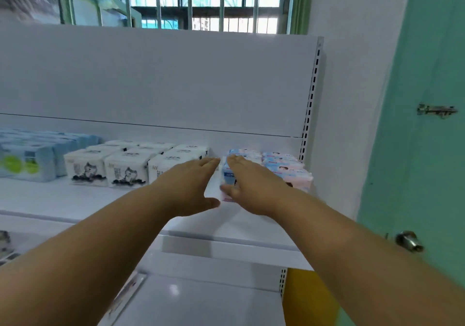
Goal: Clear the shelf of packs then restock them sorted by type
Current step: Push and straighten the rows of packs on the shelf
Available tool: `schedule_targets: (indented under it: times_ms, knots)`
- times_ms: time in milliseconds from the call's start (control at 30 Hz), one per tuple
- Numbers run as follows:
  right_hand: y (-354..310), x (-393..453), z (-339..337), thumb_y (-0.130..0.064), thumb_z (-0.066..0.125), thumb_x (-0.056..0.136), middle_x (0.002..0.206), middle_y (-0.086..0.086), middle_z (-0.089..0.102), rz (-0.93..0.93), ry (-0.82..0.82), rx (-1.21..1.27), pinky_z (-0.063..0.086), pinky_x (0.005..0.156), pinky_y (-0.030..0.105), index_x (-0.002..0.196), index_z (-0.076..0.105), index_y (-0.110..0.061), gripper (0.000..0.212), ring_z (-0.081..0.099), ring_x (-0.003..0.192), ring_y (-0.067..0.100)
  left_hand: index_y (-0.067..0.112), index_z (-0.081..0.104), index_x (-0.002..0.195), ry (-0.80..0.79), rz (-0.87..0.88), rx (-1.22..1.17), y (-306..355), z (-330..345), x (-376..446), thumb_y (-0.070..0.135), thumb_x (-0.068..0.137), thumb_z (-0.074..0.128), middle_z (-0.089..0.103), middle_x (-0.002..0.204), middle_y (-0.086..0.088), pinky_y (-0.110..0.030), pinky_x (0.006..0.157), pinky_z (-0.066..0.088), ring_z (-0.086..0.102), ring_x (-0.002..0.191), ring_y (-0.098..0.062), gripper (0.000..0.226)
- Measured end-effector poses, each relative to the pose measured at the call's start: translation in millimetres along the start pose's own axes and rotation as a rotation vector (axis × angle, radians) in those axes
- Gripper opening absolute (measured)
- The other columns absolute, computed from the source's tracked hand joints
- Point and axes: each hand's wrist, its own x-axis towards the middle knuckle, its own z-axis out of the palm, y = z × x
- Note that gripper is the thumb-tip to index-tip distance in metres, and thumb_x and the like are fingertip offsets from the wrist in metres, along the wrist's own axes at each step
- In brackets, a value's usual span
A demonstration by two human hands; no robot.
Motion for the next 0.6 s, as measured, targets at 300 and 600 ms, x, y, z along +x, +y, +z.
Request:
schedule_targets:
  times_ms: [300,600]
  knots:
    - [-58.7,43.1,30.1,-0.037,0.039,0.104,0.164,-0.003,0.012,0.128,0.009,-0.013,0.016,0.119,0.031,0.157,0.012,-0.02,0.062,0.014,0.15,0.016,0.023,0.01,0.157,0.04,0.142,-0.061,-85.6,22.9,6.5,0.054,0.088,0.06,0.016,0.163,0.003,-0.031,0.12,0.019,0.02,0.148,-0.015,0.091]
    - [-98.4,96.1,64.7,-0.031,0.037,0.105,0.159,0.001,0.027,0.366,0.153,0.366,0.028,0.11,0.029,0.153,0.022,-0.022,0.052,0.031,0.143,0.02,0.021,0.017,0.156,0.141,0.232,-0.042,-155.8,28.7,17.5,0.051,0.091,0.057,0.017,0.163,0.001,-0.032,0.119,0.016,0.016,0.149,-0.018,0.082]
